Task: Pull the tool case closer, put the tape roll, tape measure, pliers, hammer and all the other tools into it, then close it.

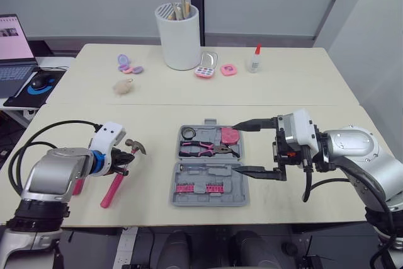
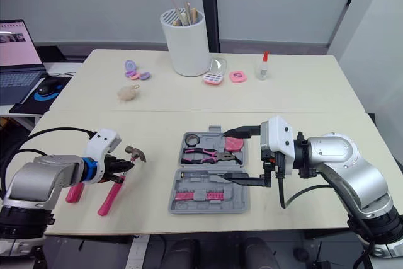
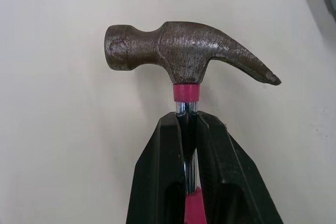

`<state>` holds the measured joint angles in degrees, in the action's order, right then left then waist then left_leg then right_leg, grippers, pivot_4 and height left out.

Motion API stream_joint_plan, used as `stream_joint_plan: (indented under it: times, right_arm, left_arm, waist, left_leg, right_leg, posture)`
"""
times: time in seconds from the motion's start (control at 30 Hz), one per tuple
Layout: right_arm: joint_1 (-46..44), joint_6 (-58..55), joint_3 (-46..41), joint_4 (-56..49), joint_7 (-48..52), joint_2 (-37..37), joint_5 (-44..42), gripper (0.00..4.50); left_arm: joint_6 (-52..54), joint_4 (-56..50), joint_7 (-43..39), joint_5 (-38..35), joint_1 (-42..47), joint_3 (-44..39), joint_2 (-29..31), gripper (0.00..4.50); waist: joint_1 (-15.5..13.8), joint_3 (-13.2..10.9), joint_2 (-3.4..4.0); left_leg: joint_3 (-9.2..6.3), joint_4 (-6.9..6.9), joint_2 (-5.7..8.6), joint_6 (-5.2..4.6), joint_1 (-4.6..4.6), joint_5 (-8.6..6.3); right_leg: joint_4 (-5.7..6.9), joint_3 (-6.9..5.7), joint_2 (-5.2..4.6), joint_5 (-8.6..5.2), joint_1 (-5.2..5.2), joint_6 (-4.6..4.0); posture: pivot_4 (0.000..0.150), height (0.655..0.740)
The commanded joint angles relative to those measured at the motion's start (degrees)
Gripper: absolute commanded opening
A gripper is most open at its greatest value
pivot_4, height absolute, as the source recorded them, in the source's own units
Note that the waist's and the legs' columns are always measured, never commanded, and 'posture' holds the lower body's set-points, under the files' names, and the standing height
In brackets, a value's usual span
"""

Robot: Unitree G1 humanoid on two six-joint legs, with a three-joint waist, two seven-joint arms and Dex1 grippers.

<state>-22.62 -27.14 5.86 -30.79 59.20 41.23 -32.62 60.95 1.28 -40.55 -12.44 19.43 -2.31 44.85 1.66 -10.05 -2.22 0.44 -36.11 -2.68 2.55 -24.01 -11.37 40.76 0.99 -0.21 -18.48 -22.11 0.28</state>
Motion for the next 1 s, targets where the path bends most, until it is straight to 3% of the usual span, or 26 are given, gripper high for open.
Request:
stream_joint_plan:
  times: [0.03,0.17,0.4,0.63,0.93,1.0]
  right_arm:
    - [-1.11,0.42,-0.46,-0.33,0.47,0.35,0.04,4.50]
    - [-1.33,0.41,-0.47,-0.14,0.49,0.32,0.22,4.50]
    - [-0.83,0.54,-0.42,-0.51,0.56,0.39,0.61,4.50]
    - [-1.20,2.38,0.58,1.26,1.75,0.03,2.37,4.50]
    - [-4.83,4.55,3.36,6.84,4.44,-3.34,3.86,4.50]
    - [-6.17,4.95,4.02,8.30,4.97,-4.39,4.18,4.50]
  left_arm:
    - [-3.42,2.34,0.90,0.89,2.22,1.13,-0.86,0.05]
    - [-6.60,5.30,0.81,1.76,2.73,2.88,-0.93,0.05]
    - [-8.02,4.11,-0.19,-0.23,1.13,1.21,-0.79,2.25]
    - [-7.40,-7.81,-4.24,-8.54,-5.28,-11.88,2.78,4.48]
    - [-14.89,-21.49,-4.81,-15.78,-20.53,-34.13,-0.41,4.48]
    - [-11.57,-25.39,-9.00,-18.83,-28.82,-40.23,0.75,4.48]
  waist:
    - [0.02,0.00,0.00]
    - [0.12,0.00,0.00]
    - [0.11,0.00,0.00]
    - [0.34,0.00,0.00]
    - [0.18,0.00,0.00]
    - [0.35,0.00,-0.08]
  left_leg:
    - [-0.01,0.00,-0.01,0.00,0.00,0.00]
    - [-0.01,0.00,-0.03,0.00,0.00,0.00]
    - [0.00,0.00,-0.02,0.00,0.01,0.00]
    - [-0.02,0.01,-0.08,0.00,0.02,0.00]
    - [0.03,0.03,-0.05,0.01,0.09,0.00]
    - [0.03,0.04,-0.03,0.01,0.08,0.00]
  right_leg:
    - [0.00,-0.01,0.00,0.00,0.00,0.00]
    - [0.00,0.00,0.00,0.00,0.00,-0.01]
    - [0.00,0.00,-0.05,0.00,0.00,-0.01]
    - [0.00,-0.01,-0.11,0.00,0.00,-0.01]
    - [-0.02,0.00,-0.23,0.00,0.03,0.00]
    - [-0.05,-0.01,-0.27,0.00,0.04,-0.01]
  posture:
    - [0.150,0.7400]
    - [0.150,0.7400]
    - [0.150,0.7400]
    - [0.150,0.7400]
    - [0.150,0.7400]
    - [0.150,0.7400]
